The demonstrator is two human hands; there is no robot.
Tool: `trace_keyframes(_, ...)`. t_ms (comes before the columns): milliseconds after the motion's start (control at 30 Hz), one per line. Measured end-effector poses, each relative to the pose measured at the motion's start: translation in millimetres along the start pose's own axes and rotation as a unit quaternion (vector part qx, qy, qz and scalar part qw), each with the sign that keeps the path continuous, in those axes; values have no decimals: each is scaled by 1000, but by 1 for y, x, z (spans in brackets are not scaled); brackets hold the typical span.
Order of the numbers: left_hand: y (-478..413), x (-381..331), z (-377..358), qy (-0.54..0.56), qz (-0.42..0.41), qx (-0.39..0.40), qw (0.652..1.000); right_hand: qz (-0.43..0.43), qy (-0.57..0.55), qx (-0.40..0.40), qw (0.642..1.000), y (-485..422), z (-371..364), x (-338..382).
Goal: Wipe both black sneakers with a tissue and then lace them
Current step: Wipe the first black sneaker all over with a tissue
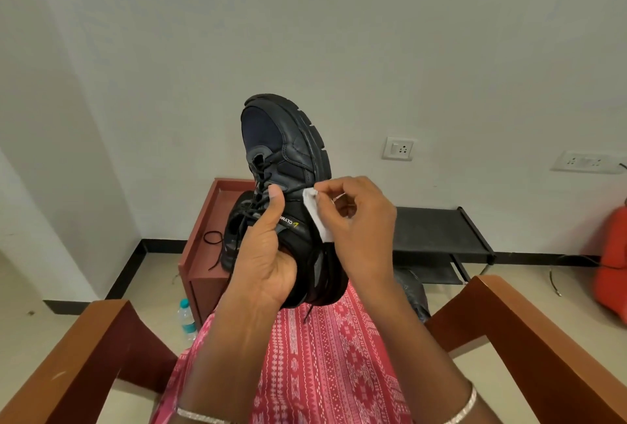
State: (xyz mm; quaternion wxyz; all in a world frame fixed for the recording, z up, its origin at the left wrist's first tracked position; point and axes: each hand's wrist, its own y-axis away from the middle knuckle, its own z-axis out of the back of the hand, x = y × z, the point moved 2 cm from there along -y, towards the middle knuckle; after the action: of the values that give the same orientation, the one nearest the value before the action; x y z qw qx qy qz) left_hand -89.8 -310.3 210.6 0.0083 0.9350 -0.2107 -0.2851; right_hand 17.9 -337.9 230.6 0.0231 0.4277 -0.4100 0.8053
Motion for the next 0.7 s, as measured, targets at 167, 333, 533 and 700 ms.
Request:
trace_keyframes(167,0,-3,3,-20,2,-10,1000,-43,1,61,997,6,5,-1)
trace_keyframes(333,0,-6,3,2,7,-36,999,9,116,82,990,45,10,-6)
trace_keyframes(533,4,0,-6,22,19,-28,999,51,93,11,994,16,1,0)
trace_keyframes(700,5,1,-8,39,18,-10,999,54,100,30,993,-8,-3,5)
